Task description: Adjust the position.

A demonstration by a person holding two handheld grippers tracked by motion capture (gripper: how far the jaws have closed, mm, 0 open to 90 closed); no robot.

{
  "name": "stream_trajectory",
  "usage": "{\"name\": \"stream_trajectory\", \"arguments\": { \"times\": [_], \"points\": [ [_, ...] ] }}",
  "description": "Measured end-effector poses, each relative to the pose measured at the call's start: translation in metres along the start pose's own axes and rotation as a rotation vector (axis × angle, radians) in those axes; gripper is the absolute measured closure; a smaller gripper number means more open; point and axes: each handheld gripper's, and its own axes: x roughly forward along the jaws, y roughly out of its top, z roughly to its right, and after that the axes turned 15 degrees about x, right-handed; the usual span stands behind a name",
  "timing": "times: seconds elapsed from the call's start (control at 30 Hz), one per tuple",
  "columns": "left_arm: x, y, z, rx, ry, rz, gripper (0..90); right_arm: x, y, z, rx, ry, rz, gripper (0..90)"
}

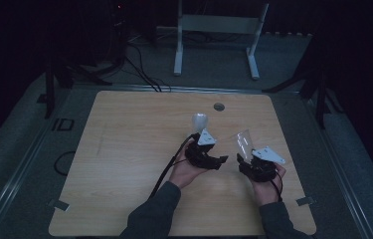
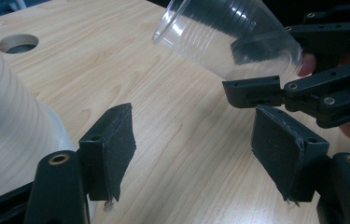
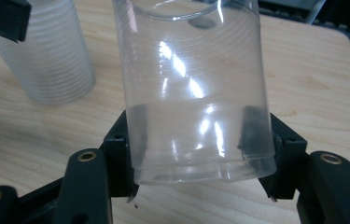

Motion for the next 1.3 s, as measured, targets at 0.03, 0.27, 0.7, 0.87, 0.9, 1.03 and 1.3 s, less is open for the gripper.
{"name": "stream_trajectory", "arguments": {
  "times": [0.03,0.27,0.7,0.87,0.9,1.03,1.3],
  "points": [
    [0.0,0.001,0.0,-0.001,0.0,0.003,29.9,0.0,0.0,0.0,-0.004,0.004,0.011,41.2],
    [0.0,0.004,0.0,-0.01,-0.002,0.016,29.9,-0.003,-0.003,-0.002,-0.005,0.017,0.086,41.3],
    [0.002,0.011,0.004,0.001,-0.012,0.042,28.0,-0.013,-0.005,-0.006,-0.049,0.008,0.201,41.3],
    [0.001,0.014,0.004,-0.015,-0.013,0.065,27.6,-0.016,-0.006,-0.008,-0.061,0.017,0.23,41.3],
    [0.0,0.015,0.003,-0.018,-0.014,0.07,27.4,-0.016,-0.007,-0.008,-0.062,0.021,0.23,41.3],
    [-0.001,0.018,0.004,-0.021,-0.01,0.082,26.4,-0.017,-0.007,-0.009,-0.064,0.026,0.231,41.3],
    [-0.003,0.023,0.0,-0.077,-0.044,0.128,24.3,-0.02,-0.007,-0.011,-0.065,0.041,0.248,41.3]
  ]
}}
